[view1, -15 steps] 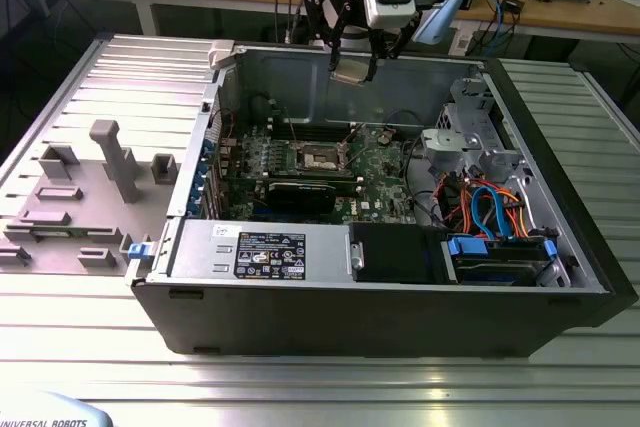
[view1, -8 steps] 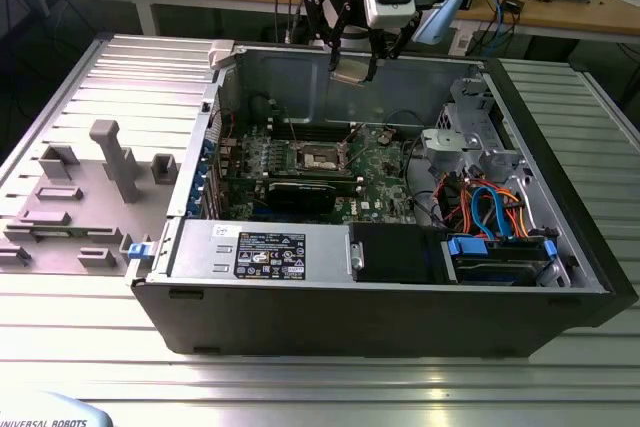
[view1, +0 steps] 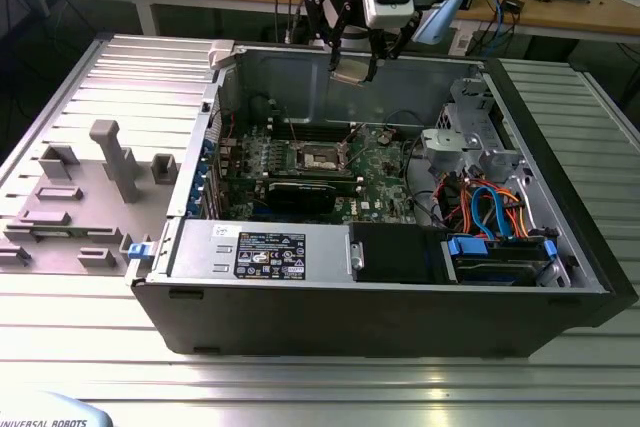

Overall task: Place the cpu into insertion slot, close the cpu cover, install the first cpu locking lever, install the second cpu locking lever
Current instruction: 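Place the cpu into insertion slot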

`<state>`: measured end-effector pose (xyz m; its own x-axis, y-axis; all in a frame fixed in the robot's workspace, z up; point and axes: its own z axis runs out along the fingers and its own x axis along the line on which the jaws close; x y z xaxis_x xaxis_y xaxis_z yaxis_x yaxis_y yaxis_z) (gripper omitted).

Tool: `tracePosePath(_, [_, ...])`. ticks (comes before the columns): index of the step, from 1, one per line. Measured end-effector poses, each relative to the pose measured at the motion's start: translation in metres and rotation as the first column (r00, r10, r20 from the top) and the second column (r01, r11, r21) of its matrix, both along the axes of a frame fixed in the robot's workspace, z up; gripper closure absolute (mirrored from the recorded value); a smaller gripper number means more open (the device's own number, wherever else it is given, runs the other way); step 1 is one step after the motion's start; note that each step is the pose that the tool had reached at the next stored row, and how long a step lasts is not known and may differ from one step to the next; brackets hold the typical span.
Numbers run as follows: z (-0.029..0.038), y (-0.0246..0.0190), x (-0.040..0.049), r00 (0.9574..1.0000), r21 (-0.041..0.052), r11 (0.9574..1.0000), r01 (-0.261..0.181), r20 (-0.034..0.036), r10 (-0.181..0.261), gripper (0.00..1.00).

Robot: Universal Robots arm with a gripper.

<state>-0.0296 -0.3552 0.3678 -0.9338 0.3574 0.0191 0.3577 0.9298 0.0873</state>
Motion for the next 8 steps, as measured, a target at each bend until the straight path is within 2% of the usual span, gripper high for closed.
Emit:
tracePosePath(5, [0.0000, 0.0000, 0.0000, 0.9990, 0.0000, 0.9990, 0.044, 0.0000, -0.044, 0.46])
tracePosePath(8, [-0.0001, 0.0000, 0.0000, 0.9967, -0.0001, 0.9967, 0.081, 0.0000, -0.081, 0.46])
